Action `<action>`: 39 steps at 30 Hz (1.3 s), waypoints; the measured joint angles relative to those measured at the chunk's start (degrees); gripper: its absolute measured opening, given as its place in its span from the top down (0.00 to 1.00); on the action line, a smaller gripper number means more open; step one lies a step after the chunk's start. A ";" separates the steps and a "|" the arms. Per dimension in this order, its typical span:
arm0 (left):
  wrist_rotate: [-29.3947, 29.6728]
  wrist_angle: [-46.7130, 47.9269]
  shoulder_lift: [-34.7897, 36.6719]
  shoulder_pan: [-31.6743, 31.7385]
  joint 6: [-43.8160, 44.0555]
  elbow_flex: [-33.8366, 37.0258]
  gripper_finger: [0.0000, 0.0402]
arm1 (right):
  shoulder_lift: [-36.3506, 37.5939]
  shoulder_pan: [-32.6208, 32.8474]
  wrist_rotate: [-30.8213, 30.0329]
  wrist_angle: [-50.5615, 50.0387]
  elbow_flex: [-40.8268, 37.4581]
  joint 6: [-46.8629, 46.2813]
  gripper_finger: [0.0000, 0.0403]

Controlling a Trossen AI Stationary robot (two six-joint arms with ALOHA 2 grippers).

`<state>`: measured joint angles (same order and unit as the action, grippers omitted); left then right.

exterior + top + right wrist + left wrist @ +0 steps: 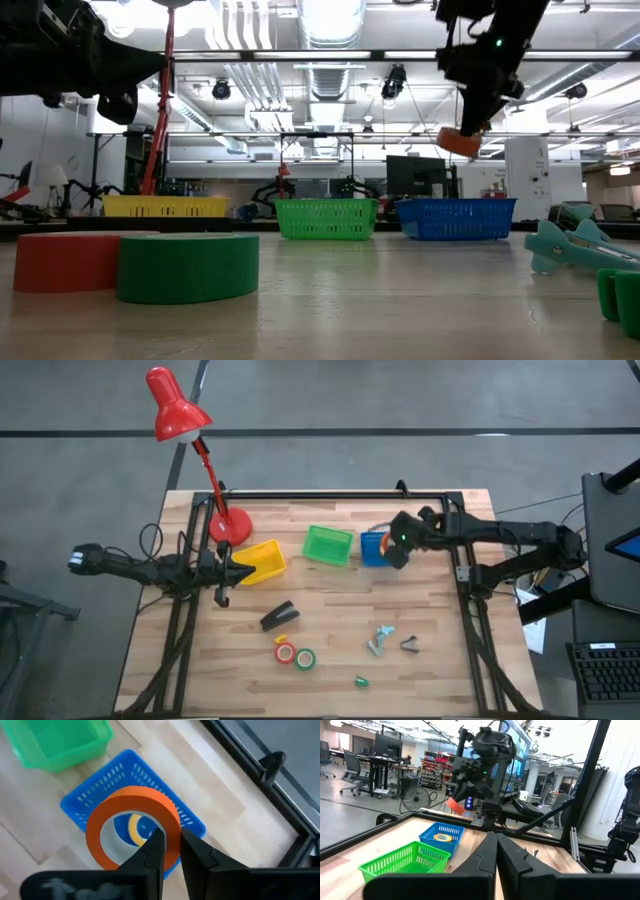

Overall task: Pick and place Stapler, Stapler remover, tape
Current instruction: Put the orange tape in the blue basket

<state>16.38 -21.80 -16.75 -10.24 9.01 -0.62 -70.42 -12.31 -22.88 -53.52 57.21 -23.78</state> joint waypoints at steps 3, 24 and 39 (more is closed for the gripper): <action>0.01 0.02 0.01 0.00 0.00 -0.02 0.98 | -1.06 -3.62 3.40 0.29 -0.18 2.59 0.90; 0.00 0.02 0.00 -0.01 -0.01 -0.01 0.98 | -14.69 -9.16 6.39 2.62 -0.28 10.71 0.90; 0.00 0.02 0.01 -0.01 -0.01 -0.01 0.98 | -19.50 -10.10 4.54 3.96 -0.28 12.25 0.86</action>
<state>16.38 -21.78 -16.73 -10.25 8.99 -0.63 -89.92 -22.41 -18.34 -49.56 56.93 -11.53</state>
